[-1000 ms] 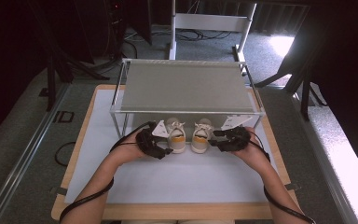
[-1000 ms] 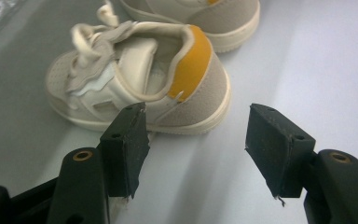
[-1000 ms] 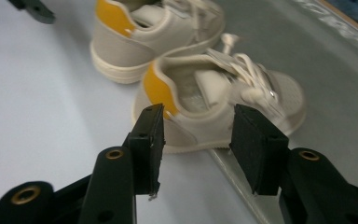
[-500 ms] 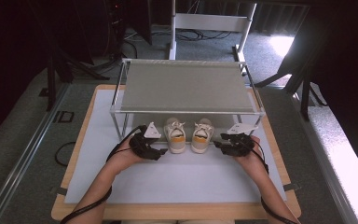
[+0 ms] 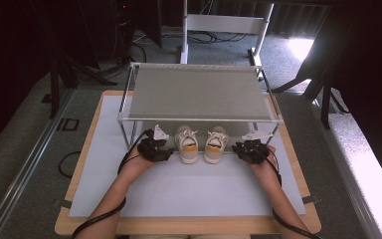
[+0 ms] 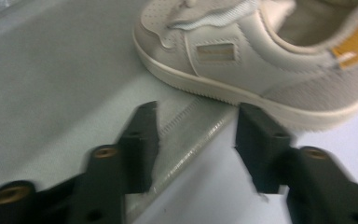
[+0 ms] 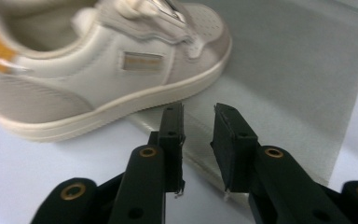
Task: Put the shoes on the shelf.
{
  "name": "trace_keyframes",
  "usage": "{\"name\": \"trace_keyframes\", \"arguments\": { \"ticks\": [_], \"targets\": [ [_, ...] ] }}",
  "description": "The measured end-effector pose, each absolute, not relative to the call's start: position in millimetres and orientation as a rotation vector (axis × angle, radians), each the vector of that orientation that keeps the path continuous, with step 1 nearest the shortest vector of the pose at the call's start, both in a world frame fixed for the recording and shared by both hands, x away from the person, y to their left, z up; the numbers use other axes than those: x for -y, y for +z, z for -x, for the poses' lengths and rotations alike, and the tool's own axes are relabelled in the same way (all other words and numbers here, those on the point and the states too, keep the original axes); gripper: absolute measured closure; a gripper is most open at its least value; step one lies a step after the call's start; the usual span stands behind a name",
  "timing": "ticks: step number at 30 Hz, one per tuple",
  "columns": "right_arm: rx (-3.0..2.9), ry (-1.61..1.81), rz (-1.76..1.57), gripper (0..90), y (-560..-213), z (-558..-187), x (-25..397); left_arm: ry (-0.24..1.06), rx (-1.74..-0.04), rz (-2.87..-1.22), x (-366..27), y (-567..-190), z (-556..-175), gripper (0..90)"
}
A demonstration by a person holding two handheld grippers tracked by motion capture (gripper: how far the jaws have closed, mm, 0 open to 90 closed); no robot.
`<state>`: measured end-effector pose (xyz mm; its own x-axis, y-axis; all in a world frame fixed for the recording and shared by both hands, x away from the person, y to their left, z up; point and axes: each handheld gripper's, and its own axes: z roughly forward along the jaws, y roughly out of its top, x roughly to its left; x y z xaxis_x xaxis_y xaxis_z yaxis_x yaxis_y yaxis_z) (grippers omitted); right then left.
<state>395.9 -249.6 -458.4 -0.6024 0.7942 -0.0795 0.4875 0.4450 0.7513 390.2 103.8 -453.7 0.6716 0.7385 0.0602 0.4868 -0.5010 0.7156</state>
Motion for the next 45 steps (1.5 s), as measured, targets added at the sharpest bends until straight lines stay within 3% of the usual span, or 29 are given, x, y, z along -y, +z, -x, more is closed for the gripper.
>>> {"name": "trace_keyframes", "arguments": {
  "ticks": [2,35,37,41,45],
  "targets": [
    [-2.288,0.987,-1.092,75.5,-461,-399,248,0.469,-0.949,-2.196,-101,-457,-393,60.7],
    [-2.268,1.185,-1.18,81.7,-477,-424,220,0.467,-0.934,-2.238,-74,-466,-414,61.7],
    [-2.263,1.189,-1.184,79.9,-477,-425,221,0.465,-0.935,-2.236,-74,-466,-414,61.6],
    [-2.237,1.197,-1.202,65.9,-479,-425,225,0.449,-0.96,-2.199,-77,-469,-412,59.6],
    [-2.233,1.162,-1.184,66.7,-477,-420,230,0.449,-0.965,-2.186,-82,-467,-405,58.6]
  ]
}}
